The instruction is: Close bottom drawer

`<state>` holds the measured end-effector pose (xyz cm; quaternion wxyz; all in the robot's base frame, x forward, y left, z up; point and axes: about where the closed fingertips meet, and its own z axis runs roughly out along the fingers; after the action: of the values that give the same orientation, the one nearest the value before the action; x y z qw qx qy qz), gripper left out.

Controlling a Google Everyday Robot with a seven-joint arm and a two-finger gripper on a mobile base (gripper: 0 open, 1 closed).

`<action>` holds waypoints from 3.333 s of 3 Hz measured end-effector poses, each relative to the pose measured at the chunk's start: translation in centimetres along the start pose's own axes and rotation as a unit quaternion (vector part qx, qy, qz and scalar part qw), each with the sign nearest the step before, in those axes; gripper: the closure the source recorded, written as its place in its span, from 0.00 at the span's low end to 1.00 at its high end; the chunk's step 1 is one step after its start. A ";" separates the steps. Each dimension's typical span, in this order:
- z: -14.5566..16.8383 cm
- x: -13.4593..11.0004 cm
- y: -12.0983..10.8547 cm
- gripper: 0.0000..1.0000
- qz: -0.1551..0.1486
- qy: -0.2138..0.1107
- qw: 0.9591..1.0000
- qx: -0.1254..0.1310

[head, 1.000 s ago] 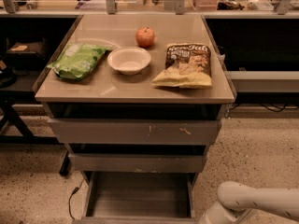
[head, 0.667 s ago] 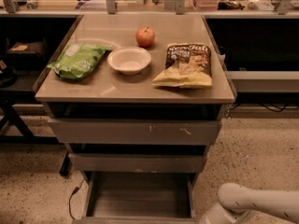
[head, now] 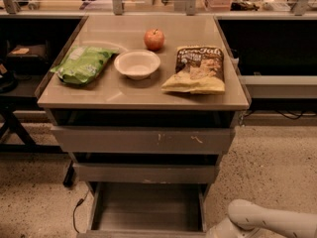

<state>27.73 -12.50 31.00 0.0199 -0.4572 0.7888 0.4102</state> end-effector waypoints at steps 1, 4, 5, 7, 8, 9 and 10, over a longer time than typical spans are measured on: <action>1.6 0.1 -1.8 1.00 -0.020 0.017 1.000 0.006; 4.8 1.9 -5.1 1.00 -0.004 0.024 1.000 0.004; 6.0 2.2 -7.2 1.00 -0.007 0.007 1.000 0.013; 6.2 1.0 -10.1 1.00 -0.022 0.003 0.999 0.043; 6.4 0.5 -10.8 1.00 -0.029 0.001 0.998 0.051; 6.4 0.4 -10.8 0.82 -0.030 0.001 0.998 0.051; 6.4 0.4 -10.8 0.59 -0.030 0.001 0.998 0.051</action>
Offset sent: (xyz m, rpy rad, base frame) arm 0.0200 -0.0030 -0.1049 -0.1263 0.0146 0.0373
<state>33.22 -11.19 19.80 0.0545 -0.4792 0.7949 0.3681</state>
